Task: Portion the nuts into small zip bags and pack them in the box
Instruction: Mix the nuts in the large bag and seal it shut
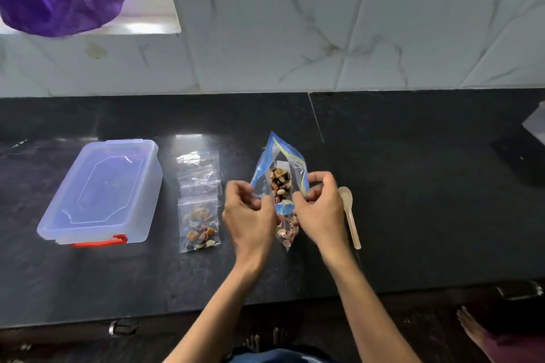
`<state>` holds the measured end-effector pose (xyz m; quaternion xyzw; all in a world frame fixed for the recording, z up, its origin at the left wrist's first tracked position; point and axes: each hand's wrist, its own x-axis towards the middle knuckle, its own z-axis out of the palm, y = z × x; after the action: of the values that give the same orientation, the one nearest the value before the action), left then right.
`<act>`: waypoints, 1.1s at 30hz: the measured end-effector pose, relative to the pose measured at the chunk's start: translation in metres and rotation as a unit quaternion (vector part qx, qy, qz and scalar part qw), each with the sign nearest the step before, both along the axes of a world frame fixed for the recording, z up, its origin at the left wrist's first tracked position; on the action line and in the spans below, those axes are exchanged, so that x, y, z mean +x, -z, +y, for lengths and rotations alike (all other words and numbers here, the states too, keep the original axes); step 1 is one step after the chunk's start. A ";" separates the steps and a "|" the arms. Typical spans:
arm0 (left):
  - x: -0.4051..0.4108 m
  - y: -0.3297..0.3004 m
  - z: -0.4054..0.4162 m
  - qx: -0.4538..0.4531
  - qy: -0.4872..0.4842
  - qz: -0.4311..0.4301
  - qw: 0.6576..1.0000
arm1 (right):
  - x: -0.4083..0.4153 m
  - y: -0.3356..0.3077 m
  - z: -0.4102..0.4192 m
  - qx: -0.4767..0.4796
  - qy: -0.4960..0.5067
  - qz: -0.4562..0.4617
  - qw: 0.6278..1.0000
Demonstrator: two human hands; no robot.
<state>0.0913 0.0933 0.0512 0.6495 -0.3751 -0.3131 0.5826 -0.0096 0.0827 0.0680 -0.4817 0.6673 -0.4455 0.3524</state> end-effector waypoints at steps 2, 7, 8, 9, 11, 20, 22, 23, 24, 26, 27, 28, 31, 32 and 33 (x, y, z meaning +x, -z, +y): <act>0.012 -0.002 0.002 0.072 0.023 0.031 0.997 | -0.012 -0.006 -0.001 0.134 -0.065 -0.115 0.982; 0.014 -0.019 0.006 0.307 0.236 0.097 0.917 | -0.007 -0.001 0.004 0.149 -0.036 -0.160 0.975; 0.011 -0.021 0.006 0.298 0.243 0.112 0.916 | -0.003 0.000 0.004 0.133 -0.015 -0.146 0.980; 0.009 -0.022 0.005 0.284 0.244 0.114 0.920 | 0.000 0.001 0.002 0.117 0.003 -0.120 0.986; 0.006 -0.023 0.002 0.266 0.235 0.055 0.933 | 0.005 -0.002 0.001 0.070 0.019 -0.060 0.996; 0.018 -0.062 0.010 0.305 0.373 -0.002 0.876 | -0.018 -0.033 0.000 -0.033 -0.145 0.040 0.988; 0.030 -0.069 0.010 0.286 0.379 0.044 0.879 | -0.029 -0.026 -0.008 -0.046 -0.025 0.003 0.999; 0.035 -0.067 0.005 0.256 0.352 0.032 0.900 | -0.035 -0.022 -0.014 -0.019 0.024 0.015 0.999; 0.040 -0.065 -0.003 0.220 0.312 0.008 0.924 | -0.041 -0.018 -0.022 0.034 0.037 0.021 0.999; 0.049 -0.056 -0.030 0.145 0.234 -0.049 0.960 | -0.048 -0.015 -0.041 0.126 0.003 0.008 0.992; 0.053 -0.051 -0.048 0.112 0.217 -0.073 0.967 | -0.048 -0.016 -0.050 0.143 -0.019 0.011 0.989; 0.053 -0.046 -0.066 0.088 0.221 -0.091 0.967 | -0.047 -0.016 -0.058 0.147 -0.043 0.034 0.988; 0.046 -0.026 -0.115 0.079 0.332 -0.122 0.932 | -0.038 -0.017 -0.077 0.127 -0.117 0.146 0.974; 0.041 -0.019 -0.126 0.093 0.375 -0.114 0.916 | -0.034 -0.017 -0.081 0.114 -0.133 0.171 0.970; 0.036 -0.013 -0.134 0.109 0.410 -0.100 0.900 | -0.031 -0.016 -0.085 0.099 -0.143 0.188 0.967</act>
<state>0.1269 -0.0408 0.0644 0.5259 -0.6280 -0.4962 0.2878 -0.0404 -0.0027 0.0844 -0.6098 0.6869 -0.2235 0.3261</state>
